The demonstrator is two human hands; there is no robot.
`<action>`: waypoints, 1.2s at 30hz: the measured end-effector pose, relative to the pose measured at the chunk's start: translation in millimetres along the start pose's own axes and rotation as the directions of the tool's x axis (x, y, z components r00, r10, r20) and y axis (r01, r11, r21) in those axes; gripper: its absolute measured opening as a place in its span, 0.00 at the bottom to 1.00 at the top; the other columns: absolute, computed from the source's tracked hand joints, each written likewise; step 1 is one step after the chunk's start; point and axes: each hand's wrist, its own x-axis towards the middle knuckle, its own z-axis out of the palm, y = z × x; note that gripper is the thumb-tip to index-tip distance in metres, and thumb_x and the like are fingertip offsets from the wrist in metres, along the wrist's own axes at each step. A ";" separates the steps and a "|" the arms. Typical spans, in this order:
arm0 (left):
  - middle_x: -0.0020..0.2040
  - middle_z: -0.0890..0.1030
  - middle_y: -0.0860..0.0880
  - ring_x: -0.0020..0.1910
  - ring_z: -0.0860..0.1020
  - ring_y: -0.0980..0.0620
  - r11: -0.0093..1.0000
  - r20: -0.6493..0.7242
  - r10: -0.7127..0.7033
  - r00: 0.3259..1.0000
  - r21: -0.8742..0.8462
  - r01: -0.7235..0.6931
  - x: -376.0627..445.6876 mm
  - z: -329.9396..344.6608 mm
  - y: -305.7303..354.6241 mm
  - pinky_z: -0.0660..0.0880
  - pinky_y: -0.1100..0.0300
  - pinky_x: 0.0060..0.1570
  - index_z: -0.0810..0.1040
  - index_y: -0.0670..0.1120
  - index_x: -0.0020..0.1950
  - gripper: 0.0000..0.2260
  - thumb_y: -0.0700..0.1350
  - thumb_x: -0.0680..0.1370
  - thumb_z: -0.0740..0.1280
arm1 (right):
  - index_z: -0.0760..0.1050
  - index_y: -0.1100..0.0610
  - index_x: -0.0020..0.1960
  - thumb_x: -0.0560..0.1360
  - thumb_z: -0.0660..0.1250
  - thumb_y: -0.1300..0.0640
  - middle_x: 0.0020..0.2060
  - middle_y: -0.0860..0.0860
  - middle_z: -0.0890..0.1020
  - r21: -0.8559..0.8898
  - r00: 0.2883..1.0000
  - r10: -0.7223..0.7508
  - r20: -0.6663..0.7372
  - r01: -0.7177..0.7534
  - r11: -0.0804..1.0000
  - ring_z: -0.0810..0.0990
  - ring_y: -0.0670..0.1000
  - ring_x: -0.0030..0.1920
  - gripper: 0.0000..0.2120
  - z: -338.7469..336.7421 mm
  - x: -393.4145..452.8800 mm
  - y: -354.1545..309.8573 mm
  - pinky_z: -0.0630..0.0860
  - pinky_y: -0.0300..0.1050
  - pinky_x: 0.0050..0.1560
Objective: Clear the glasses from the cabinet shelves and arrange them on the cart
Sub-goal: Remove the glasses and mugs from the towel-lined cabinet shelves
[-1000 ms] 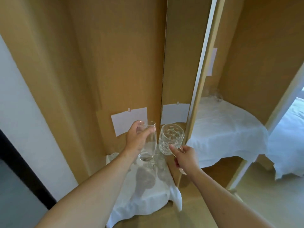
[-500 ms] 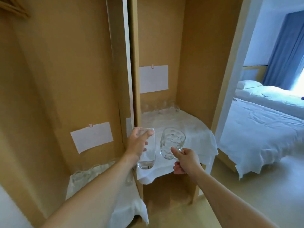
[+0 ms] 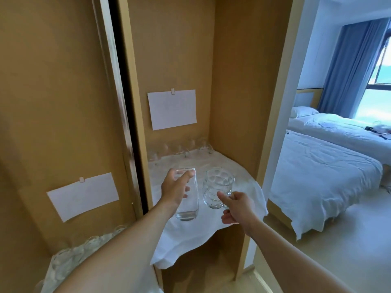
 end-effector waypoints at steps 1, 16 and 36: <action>0.51 0.81 0.49 0.46 0.83 0.48 1.000 -0.004 -0.002 1.000 -0.004 0.002 14.9 3.7 -0.1 0.80 0.53 0.40 0.75 0.51 0.57 0.30 0.67 0.63 0.70 | 0.65 0.56 0.35 0.73 0.76 0.44 0.31 0.57 0.76 -0.018 1.000 0.000 -0.003 0.000 1.000 0.82 0.59 0.28 0.24 0.8 11.7 -3.6 0.84 0.56 0.36; 0.54 0.79 0.51 0.51 0.81 0.46 0.993 -0.146 -0.090 0.985 0.062 0.099 174.6 38.9 -44.0 0.80 0.46 0.54 0.72 0.54 0.57 0.32 0.70 0.61 0.70 | 0.70 0.56 0.34 0.71 0.77 0.42 0.23 0.51 0.78 -0.147 0.999 0.033 0.028 -0.028 0.989 0.84 0.57 0.27 0.23 38.1 191.8 0.1 0.83 0.50 0.31; 0.58 0.77 0.51 0.58 0.77 0.51 0.990 -0.510 -0.036 0.859 0.098 0.099 249.5 72.4 -98.4 0.75 0.59 0.55 0.67 0.49 0.64 0.31 0.50 0.68 0.81 | 0.66 0.56 0.30 0.70 0.80 0.50 0.23 0.54 0.72 -0.129 0.890 0.101 0.444 -0.048 0.990 0.76 0.54 0.23 0.25 84.8 363.6 23.8 0.84 0.62 0.40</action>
